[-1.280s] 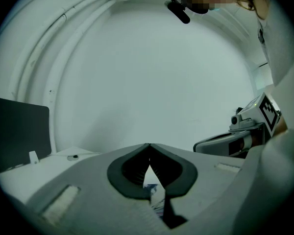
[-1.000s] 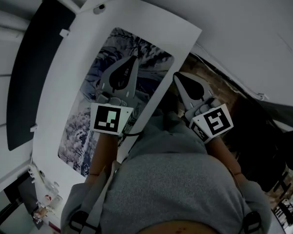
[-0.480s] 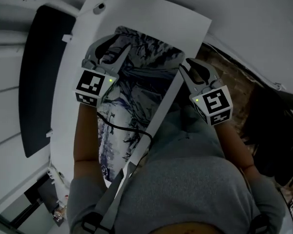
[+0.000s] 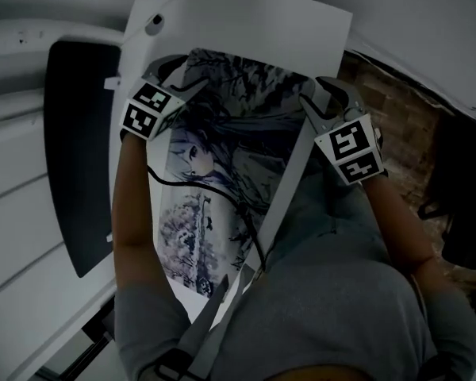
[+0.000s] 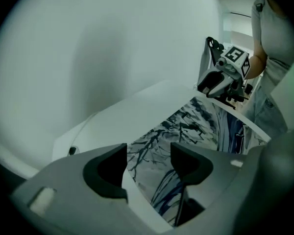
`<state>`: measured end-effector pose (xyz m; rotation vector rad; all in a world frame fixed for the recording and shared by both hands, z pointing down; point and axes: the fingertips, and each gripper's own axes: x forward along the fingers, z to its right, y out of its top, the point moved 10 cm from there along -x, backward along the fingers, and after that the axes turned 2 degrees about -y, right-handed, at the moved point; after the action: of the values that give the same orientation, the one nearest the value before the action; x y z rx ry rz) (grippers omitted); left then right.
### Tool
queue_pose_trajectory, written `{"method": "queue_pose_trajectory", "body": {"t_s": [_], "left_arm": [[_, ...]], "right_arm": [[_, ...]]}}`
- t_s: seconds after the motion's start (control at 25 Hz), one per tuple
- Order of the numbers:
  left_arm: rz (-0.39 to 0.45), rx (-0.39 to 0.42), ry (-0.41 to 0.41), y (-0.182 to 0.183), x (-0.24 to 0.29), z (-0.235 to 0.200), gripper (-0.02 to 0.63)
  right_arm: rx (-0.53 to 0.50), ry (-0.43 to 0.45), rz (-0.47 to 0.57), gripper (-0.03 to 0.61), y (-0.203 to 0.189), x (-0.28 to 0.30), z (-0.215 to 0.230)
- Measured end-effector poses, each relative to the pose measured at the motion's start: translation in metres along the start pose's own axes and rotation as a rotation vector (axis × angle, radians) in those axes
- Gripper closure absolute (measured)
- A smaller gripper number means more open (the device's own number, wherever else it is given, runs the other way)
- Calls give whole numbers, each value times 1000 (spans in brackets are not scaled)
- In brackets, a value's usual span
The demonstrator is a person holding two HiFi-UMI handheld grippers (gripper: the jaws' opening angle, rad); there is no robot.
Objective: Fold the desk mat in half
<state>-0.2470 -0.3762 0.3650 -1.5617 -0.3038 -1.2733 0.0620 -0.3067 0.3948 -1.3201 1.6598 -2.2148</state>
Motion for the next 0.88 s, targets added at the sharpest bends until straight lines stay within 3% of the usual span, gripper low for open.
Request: {"method": "queue_pose_trajectory", "body": {"t_s": [0.16,0.28,0.64,0.88], "left_arm": [[-13,-12,-25,-1,11,-26,336],[-77,2,-74,-3,28,-38,336],[-154,-49,-259,-5,44,-57,318],[-219,-25,-268,2,49,-56,321]], "right_arm": [[-6,-17,-32,418,-2,11,-1],[-42,-40,-70,410,-4,18,-3],[47,-18,-94,396,1,29,-2],[38,-22,-101,411,1,29,-3]]}}
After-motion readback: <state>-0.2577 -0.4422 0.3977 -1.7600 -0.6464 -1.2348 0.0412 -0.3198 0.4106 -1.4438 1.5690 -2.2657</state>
